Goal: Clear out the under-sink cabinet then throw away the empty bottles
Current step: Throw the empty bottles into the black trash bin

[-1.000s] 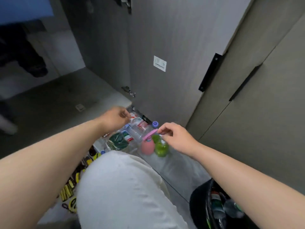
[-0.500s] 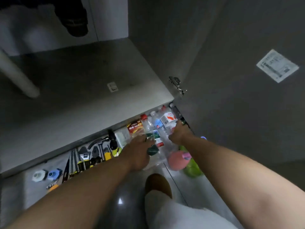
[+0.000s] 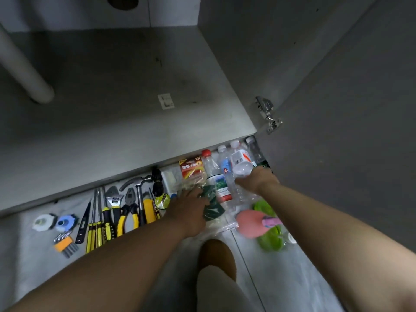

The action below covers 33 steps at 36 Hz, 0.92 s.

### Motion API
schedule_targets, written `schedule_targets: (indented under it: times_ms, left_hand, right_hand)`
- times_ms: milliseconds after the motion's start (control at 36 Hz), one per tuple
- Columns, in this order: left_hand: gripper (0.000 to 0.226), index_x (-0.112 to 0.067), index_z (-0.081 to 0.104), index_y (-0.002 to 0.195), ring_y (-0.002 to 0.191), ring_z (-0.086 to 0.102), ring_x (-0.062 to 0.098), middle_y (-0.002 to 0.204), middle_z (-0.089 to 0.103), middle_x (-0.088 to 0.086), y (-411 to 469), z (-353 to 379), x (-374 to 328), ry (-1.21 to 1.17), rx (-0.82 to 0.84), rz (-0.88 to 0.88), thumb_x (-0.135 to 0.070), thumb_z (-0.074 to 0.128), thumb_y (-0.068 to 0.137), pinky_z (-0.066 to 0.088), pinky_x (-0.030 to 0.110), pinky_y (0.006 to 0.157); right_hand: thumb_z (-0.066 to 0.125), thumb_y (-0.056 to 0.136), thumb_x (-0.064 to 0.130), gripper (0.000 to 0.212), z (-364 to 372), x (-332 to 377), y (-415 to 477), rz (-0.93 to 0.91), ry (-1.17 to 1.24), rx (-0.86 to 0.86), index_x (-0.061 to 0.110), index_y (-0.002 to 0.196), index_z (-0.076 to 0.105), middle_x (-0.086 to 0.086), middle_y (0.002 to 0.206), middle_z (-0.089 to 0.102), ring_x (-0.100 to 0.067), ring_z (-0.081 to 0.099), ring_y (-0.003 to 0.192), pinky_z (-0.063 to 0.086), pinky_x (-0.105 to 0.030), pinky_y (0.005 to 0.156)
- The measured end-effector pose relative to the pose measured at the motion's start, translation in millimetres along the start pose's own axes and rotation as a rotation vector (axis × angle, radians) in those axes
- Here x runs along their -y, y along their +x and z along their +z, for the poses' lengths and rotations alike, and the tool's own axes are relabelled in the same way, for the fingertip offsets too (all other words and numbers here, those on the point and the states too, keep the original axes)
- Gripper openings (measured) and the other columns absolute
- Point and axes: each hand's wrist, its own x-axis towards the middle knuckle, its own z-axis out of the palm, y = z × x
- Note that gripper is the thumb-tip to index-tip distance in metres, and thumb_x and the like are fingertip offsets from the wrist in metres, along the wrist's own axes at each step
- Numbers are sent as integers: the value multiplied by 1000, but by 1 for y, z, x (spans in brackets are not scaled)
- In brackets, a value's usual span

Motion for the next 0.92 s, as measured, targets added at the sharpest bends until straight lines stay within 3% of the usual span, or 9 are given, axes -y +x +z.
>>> schedule_targets:
  times_ms: [83,139,222,306,389,500,667,778,917]
  left_hand:
    - [23,-25,69,113,114,58,20,124,60,-1,-2,-8,-6,-294,-118,-33,-37,54,100,51,43,98]
    - [36,-23,70,106,94,62,13,109,68,0,-2,-21,-17,-604,-184,-105,-48,44,103,56,36,85]
    - [50,-27,69,119,93,63,9,110,69,-5,1,-39,-25,-932,-197,-156,-64,42,99,48,24,78]
    - [50,-28,68,123,99,74,20,110,76,-3,1,-45,-21,-1285,-61,-210,-63,64,88,57,39,94]
    - [46,-26,66,123,94,76,22,105,78,0,3,-43,-12,-1334,-41,-190,-48,76,84,59,46,94]
    - [40,-28,67,119,86,77,19,97,79,-3,7,-40,4,-1250,-121,-209,-39,79,82,63,42,84]
    - [80,-27,54,131,98,74,26,115,73,4,9,-36,24,-1307,-111,-283,-50,84,60,60,50,88]
    - [60,-29,61,128,98,75,25,111,76,2,14,-42,26,-1370,-120,-233,-41,83,74,58,52,92]
    - [45,-33,62,124,100,75,23,113,76,0,17,-48,32,-1412,-192,-273,-39,80,83,57,51,95]
  right_hand:
    - [67,58,63,80,-14,4,-22,2,360,124,15,122,61,-10,118,65,-31,64,102,54,-40,90]
    - [76,60,54,70,-18,5,-41,28,604,275,17,116,59,-9,109,64,-26,67,90,58,-35,76]
    - [82,72,41,43,-15,8,-69,-56,709,506,17,104,66,-5,93,71,-17,70,77,52,-25,58]
    - [78,82,28,17,-7,12,-87,-205,674,632,24,96,69,6,81,76,-11,67,79,53,-26,69]
    - [76,84,37,24,-6,15,-87,-230,620,688,26,104,69,7,99,77,-13,67,97,49,-34,92]
    - [75,74,53,50,-9,17,-61,-171,610,572,25,114,69,3,116,72,-18,65,110,49,-40,97]
    - [68,89,23,42,15,18,9,-71,532,117,16,129,57,-10,125,61,-19,58,95,46,-26,71]
    - [61,93,20,58,30,29,31,-36,153,93,5,145,39,-17,143,50,-32,53,128,48,-38,104]
    - [63,93,32,66,43,39,47,0,128,71,3,145,34,-19,137,55,-33,58,121,49,-35,92]
